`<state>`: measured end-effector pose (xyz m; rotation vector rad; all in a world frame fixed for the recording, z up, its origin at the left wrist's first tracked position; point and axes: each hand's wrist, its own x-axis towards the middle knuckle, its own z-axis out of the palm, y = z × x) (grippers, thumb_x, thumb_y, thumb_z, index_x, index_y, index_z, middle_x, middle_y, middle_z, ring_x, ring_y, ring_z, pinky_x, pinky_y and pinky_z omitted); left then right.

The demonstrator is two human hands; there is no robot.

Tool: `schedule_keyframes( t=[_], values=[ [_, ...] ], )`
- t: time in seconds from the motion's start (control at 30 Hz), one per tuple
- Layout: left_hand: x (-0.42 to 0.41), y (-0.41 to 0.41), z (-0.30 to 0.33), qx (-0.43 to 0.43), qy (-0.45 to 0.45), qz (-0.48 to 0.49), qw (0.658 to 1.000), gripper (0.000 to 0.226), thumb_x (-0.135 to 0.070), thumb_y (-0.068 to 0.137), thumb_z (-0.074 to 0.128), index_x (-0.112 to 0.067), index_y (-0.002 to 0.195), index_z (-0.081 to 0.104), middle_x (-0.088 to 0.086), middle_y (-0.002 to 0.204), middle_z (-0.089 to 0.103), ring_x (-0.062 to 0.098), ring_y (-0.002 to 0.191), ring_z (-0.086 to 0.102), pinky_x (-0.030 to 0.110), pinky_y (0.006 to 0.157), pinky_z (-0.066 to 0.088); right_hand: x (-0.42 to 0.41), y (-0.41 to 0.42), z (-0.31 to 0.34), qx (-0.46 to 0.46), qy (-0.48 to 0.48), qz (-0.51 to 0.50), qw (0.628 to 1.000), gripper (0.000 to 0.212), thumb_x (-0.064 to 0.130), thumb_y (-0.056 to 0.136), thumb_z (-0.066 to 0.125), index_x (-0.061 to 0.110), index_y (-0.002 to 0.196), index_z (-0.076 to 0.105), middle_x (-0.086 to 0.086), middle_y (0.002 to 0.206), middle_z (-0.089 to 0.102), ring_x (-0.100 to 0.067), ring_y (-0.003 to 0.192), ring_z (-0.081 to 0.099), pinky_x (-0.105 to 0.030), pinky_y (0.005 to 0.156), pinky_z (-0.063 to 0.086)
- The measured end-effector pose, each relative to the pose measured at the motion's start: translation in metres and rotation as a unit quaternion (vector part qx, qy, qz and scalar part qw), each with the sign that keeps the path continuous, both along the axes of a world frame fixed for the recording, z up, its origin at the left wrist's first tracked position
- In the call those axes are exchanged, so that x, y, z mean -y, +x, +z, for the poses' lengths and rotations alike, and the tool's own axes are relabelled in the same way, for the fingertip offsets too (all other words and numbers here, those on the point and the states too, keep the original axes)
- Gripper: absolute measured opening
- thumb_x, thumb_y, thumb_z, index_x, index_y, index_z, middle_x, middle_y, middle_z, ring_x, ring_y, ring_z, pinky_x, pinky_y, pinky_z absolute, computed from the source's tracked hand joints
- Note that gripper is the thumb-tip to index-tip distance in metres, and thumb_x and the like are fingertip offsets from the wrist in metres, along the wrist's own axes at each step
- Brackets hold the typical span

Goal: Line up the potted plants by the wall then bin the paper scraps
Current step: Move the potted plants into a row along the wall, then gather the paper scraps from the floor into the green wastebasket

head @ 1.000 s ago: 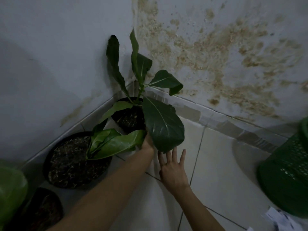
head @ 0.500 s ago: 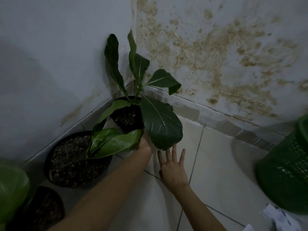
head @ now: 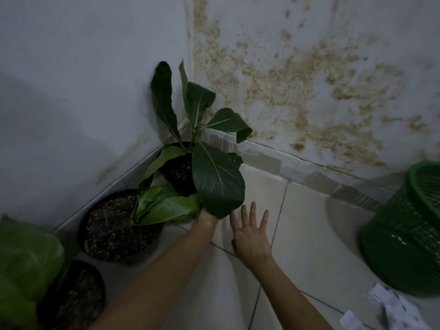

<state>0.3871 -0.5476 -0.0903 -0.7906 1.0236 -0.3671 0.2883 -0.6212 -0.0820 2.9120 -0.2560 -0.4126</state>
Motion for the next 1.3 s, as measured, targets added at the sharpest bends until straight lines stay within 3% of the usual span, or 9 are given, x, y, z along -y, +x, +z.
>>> schedule_keyframes(
  t=[0.03,0.17,0.43,0.67,0.8,1.0,1.1,1.17,1.3],
  values=[
    [-0.003,-0.003,-0.007,-0.118,-0.135,0.116,0.977,0.062,-0.001,0.095,0.04,0.007,0.145,0.005,0.018,0.156,-0.006,0.026,0.145,0.009,0.034,0.118,0.008,-0.003,-0.002,0.004,0.005,0.001,0.005,1.0,0.066,0.026,0.099,0.035,0.011,0.15,-0.005,-0.023,0.156,-0.007,-0.046,0.141,-0.015,-0.065,0.107,-0.012],
    [-0.025,-0.03,-0.006,-0.199,-0.233,0.226,0.925,0.046,-0.013,0.098,0.041,0.001,0.141,0.032,0.019,0.149,0.03,0.034,0.139,0.025,0.042,0.118,0.014,-0.011,-0.015,0.02,0.023,-0.006,0.017,1.0,0.065,0.029,0.099,0.034,0.012,0.15,-0.002,-0.023,0.156,-0.005,-0.046,0.142,-0.013,-0.065,0.108,-0.009],
    [-0.051,-0.077,0.036,-0.185,-0.309,0.259,0.896,0.047,-0.026,0.098,0.037,-0.006,0.14,0.037,0.02,0.151,0.027,0.039,0.142,0.015,0.055,0.114,-0.003,-0.036,-0.053,0.052,0.033,-0.01,0.014,0.999,0.065,0.028,0.098,0.037,0.012,0.15,0.003,-0.023,0.156,-0.001,-0.046,0.142,-0.01,-0.066,0.108,-0.006],
    [-0.056,-0.113,0.064,-0.211,-0.365,0.278,0.863,0.042,-0.025,0.099,0.036,-0.011,0.138,0.041,0.017,0.15,0.032,0.036,0.142,0.02,0.055,0.114,-0.002,-0.044,-0.096,0.077,0.05,-0.015,-0.007,0.999,0.062,0.028,0.098,0.035,0.012,0.15,0.005,-0.023,0.156,0.001,-0.045,0.143,-0.008,-0.066,0.108,-0.007],
    [-0.044,-0.145,0.064,-0.334,-0.394,0.271,0.812,0.041,-0.023,0.1,0.033,-0.009,0.138,0.039,0.015,0.145,0.037,0.031,0.137,0.029,0.051,0.117,0.007,-0.035,-0.131,0.079,0.045,0.002,-0.046,0.998,0.06,0.029,0.099,0.034,0.013,0.15,0.006,-0.022,0.156,0.002,-0.044,0.143,-0.008,-0.066,0.108,-0.007],
    [-0.012,-0.242,0.02,-0.595,-0.287,0.204,0.723,0.046,-0.021,0.096,0.038,-0.004,0.139,0.037,0.017,0.144,0.039,0.03,0.13,0.039,0.038,0.104,0.033,-0.007,-0.217,0.059,0.004,0.045,-0.141,0.989,0.064,0.035,0.097,0.038,0.013,0.15,0.009,-0.022,0.156,0.004,-0.043,0.143,-0.007,-0.065,0.11,-0.006],
    [-0.009,-0.288,-0.01,-0.719,-0.225,0.044,0.656,0.029,-0.02,0.082,0.053,-0.005,0.1,0.069,0.014,0.102,0.069,0.026,0.093,0.067,0.027,0.075,0.053,0.006,-0.269,0.042,0.008,0.071,-0.2,0.977,0.063,0.024,0.096,0.041,0.015,0.15,0.01,-0.019,0.157,0.005,-0.04,0.145,-0.006,-0.063,0.11,-0.006],
    [-0.017,-0.304,-0.032,-0.762,-0.192,-0.002,0.618,0.029,-0.03,0.072,0.051,-0.012,0.076,0.073,0.004,0.072,0.072,0.018,0.062,0.069,0.016,0.05,0.052,0.015,-0.304,0.028,0.016,0.077,-0.235,0.969,0.061,0.018,0.096,0.038,0.014,0.15,0.011,-0.019,0.157,0.006,-0.04,0.145,-0.005,-0.064,0.11,-0.007],
    [-0.022,-0.322,-0.056,-0.804,-0.131,-0.033,0.578,0.037,-0.034,0.074,0.041,-0.01,0.077,0.07,0.009,0.068,0.065,0.023,0.054,0.064,0.016,0.043,0.047,0.027,-0.355,0.01,-0.034,0.084,-0.312,0.946,0.06,0.021,0.098,0.036,0.013,0.15,0.007,-0.018,0.157,0.003,-0.041,0.144,-0.007,-0.064,0.11,-0.005]
  ],
)
